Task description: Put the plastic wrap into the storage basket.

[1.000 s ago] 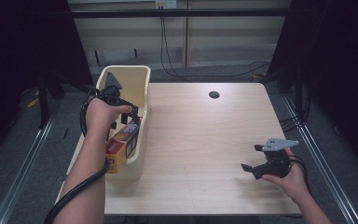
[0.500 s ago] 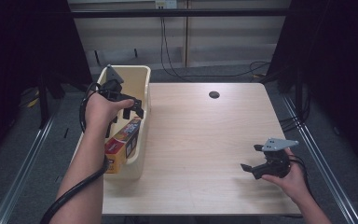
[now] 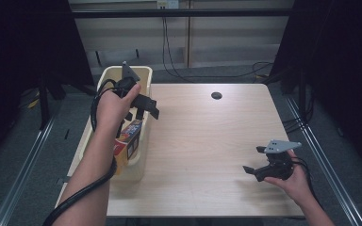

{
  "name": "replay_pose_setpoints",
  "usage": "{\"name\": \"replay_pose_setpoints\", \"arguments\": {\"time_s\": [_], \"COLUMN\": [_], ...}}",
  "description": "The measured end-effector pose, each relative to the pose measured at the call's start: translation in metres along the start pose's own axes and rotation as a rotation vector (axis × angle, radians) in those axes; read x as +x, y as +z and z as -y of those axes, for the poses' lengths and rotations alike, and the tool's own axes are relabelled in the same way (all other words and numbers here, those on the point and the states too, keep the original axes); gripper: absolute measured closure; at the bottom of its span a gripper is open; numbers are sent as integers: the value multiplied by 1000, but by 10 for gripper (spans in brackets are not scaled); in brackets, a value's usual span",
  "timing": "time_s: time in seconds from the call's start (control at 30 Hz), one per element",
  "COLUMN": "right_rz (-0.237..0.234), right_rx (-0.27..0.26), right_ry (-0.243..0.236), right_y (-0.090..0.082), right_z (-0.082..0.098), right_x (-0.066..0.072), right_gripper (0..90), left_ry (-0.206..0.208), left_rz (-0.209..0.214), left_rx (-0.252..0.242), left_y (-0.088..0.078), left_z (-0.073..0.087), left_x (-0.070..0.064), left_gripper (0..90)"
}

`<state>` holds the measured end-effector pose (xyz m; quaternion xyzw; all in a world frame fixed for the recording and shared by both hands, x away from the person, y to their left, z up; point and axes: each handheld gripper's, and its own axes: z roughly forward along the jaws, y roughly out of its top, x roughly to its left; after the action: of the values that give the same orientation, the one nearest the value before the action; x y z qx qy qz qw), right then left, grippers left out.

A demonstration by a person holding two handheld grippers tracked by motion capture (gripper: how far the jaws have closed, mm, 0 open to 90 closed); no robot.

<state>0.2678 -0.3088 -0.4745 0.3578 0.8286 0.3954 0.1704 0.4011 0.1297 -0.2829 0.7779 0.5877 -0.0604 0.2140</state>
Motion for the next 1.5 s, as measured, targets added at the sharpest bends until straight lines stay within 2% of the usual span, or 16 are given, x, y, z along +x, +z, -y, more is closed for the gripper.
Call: {"name": "replay_pose_setpoints", "arguments": {"time_s": [0.2,0.43,0.47,0.7,0.9,1.13,1.3,1.5], "right_rz": [-10,-4,-5,-5,-8,-2,-8,-11], "right_rx": [2,2,2,1,0,-2,1,2], "right_ry": [-1,-2,-2,-1,-4,-7,-3,-7], "right_y": [0,0,0,1,1,1,1,1], "right_z": [0,0,0,0,-1,-1,-1,-1], "right_x": [0,0,0,1,0,0,1,0], "right_gripper": [46,46,47,46,46,46,46,46], "left_ry": [45,84,100,135,163,183,191,191], "left_rz": [6,30,31,44,73,82,106,119], "left_rx": [10,7,7,12,23,28,35,36], "left_y": [8,15,15,22,33,43,54,63], "left_z": [-1,-3,-3,-4,-3,-2,1,2], "left_x": [-11,-27,-28,-41,-50,-57,-61,-65], "left_gripper": [61,61,61,62,62,60,61,60]}}
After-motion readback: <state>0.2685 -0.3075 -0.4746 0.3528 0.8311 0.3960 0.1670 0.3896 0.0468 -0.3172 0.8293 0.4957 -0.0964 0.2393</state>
